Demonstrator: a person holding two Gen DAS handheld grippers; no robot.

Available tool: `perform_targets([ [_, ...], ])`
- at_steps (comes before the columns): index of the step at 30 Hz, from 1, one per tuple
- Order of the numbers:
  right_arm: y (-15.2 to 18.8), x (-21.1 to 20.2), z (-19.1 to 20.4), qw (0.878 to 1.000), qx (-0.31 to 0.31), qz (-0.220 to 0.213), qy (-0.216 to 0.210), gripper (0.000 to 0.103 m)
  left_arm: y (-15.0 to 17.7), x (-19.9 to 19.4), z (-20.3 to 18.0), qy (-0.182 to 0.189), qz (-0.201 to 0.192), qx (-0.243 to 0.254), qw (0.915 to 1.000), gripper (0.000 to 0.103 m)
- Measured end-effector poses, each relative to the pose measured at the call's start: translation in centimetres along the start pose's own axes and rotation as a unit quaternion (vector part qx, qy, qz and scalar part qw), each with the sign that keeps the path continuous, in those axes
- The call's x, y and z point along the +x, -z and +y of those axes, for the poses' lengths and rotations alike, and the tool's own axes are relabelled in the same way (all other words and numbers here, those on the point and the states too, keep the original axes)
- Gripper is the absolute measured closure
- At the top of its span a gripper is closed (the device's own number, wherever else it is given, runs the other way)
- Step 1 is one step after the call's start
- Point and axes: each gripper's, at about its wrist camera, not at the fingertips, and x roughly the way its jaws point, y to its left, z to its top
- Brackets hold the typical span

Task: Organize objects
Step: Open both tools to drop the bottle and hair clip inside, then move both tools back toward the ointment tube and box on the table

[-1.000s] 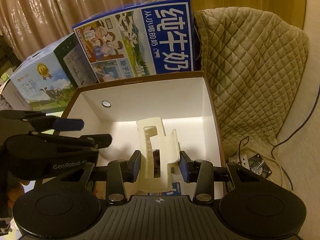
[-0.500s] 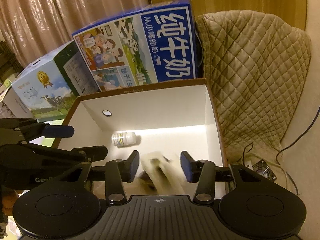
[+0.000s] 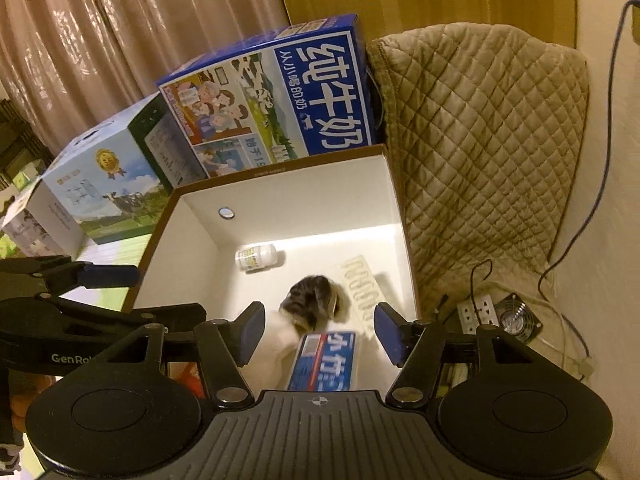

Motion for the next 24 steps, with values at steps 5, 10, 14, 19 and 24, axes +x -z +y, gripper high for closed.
perform_targets([
  [5, 1.3, -2.1, 0.2, 1.000, 0.013, -0.003, -0.005, 0.044, 1.4, -1.8, -0.4, 0.008, 0.004, -0.013, 0.9999, 0.017],
  [10, 2.6, -3.8, 0.7, 1.000, 0.026, -0.003, -0.012, 0.043, 3.1, -3.8, -0.5, 0.010, 0.008, -0.033, 0.9994, 0.013],
  [14, 3.8, -4.9, 1.3, 0.999, 0.033, 0.001, -0.016, 0.042, 4.3, -5.4, -0.5, 0.011, 0.011, -0.054, 0.9984, 0.013],
  [19, 5.0, -6.1, 2.2, 0.999, 0.032, 0.006, -0.019, 0.042, 5.7, -7.1, -0.6, 0.006, 0.013, -0.065, 0.9978, 0.012],
  [24, 6.1, -7.4, 3.1, 0.999, 0.035, 0.007, -0.024, 0.042, 7.1, -8.7, -0.6, 0.002, 0.016, -0.074, 0.9971, 0.012],
])
